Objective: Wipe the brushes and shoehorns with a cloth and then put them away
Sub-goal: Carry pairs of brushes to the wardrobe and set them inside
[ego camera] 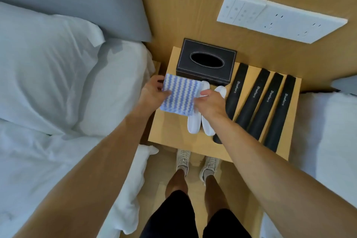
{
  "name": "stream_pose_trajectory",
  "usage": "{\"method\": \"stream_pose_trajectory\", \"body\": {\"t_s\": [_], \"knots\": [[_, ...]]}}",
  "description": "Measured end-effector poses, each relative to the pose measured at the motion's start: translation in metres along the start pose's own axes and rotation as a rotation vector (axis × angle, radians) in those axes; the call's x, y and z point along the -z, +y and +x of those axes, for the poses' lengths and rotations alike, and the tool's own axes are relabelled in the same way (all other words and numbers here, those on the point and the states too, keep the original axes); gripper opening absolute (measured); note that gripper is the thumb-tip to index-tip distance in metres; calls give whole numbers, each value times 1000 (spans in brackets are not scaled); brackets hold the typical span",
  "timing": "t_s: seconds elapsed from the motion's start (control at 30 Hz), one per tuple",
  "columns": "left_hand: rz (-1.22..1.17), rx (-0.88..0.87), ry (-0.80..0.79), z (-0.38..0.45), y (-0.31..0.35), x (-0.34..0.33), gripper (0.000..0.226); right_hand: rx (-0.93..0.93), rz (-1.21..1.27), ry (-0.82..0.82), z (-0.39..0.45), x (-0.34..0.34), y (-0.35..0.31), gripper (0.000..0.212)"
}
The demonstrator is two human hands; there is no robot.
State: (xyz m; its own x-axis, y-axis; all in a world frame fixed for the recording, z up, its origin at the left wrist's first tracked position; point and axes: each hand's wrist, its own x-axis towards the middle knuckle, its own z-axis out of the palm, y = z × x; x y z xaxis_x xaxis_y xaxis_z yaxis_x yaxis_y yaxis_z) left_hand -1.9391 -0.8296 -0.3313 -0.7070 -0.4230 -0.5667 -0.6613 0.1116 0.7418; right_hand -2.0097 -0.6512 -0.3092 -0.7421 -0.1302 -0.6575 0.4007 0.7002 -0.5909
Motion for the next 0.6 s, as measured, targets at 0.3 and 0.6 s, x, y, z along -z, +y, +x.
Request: {"method": "stream_pose_trajectory", "body": {"t_s": [0.3, 0.6], "knots": [[1007, -450, -119, 32, -36, -60, 55, -95, -55, 244, 34, 36, 38, 17], [1196, -368, -157, 33, -42, -66, 67, -260, 42, 233, 62, 43, 51, 26]]}}
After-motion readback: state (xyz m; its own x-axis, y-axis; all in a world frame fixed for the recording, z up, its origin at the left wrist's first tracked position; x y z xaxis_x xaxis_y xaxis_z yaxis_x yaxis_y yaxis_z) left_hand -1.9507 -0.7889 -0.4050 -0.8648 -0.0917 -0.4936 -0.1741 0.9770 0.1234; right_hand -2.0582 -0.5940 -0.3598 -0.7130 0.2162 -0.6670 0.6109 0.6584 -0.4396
